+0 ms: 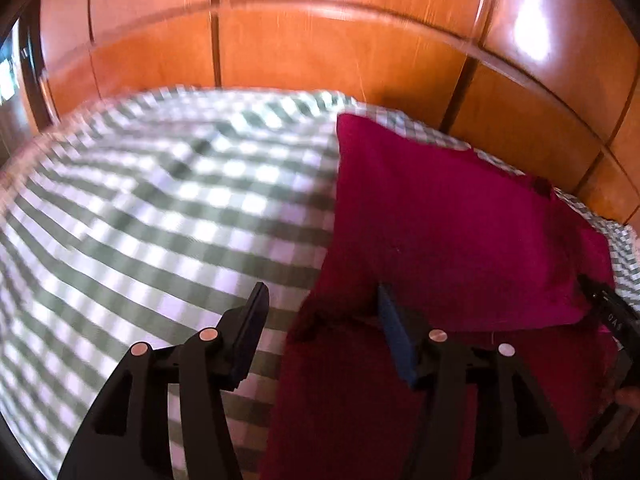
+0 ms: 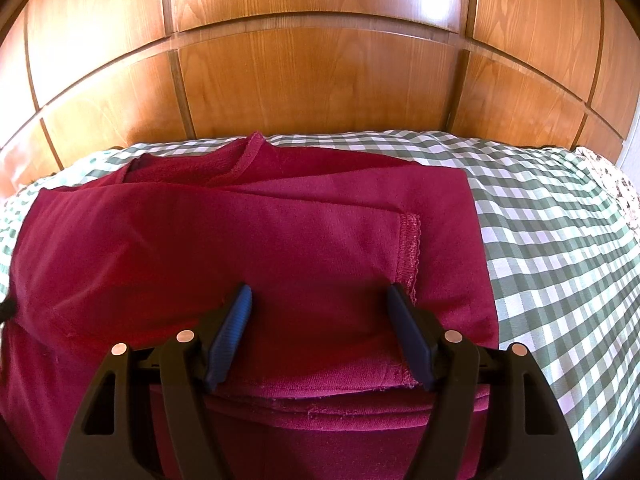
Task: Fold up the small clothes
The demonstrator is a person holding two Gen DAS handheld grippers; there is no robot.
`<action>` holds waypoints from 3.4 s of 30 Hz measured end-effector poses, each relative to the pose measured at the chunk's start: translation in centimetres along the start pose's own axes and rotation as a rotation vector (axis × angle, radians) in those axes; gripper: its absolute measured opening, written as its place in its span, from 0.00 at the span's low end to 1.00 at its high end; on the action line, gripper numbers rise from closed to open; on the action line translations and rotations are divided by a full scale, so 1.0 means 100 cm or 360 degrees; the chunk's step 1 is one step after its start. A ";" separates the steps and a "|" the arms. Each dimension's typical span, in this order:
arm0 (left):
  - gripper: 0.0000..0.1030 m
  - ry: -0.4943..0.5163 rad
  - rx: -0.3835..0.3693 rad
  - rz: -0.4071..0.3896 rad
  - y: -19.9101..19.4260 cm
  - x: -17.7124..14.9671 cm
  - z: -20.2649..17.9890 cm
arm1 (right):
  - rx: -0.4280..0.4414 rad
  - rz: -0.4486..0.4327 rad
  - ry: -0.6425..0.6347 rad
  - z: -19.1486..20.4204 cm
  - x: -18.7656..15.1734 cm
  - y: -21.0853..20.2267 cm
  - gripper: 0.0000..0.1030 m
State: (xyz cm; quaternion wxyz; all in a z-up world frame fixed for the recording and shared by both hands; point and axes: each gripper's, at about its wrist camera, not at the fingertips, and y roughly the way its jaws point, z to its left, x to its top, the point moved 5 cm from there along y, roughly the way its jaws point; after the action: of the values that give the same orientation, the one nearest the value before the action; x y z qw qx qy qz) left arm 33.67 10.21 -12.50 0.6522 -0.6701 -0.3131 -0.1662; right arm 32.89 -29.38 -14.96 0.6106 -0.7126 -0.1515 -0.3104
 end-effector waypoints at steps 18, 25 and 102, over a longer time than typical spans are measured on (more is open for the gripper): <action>0.59 0.0148 0.0004 -0.0164 -0.026 0.033 -0.024 | 0.0013 -0.0005 0.0018 0.001 0.000 0.000 0.68; 0.64 0.0191 -0.0003 -0.0130 -0.005 0.041 -0.026 | 0.0012 -0.0005 0.0020 0.001 0.000 0.000 0.69; 0.11 -0.0019 -0.0929 0.0339 -0.145 -0.154 0.059 | 0.0610 0.0381 0.0297 -0.070 -0.177 -0.196 0.10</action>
State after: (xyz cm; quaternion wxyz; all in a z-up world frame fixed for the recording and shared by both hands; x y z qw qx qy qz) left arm 11.81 12.21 -11.58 0.4440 -0.8591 -0.1840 -0.1758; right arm 6.00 -29.13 -10.42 0.7784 -0.5649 -0.0652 -0.2659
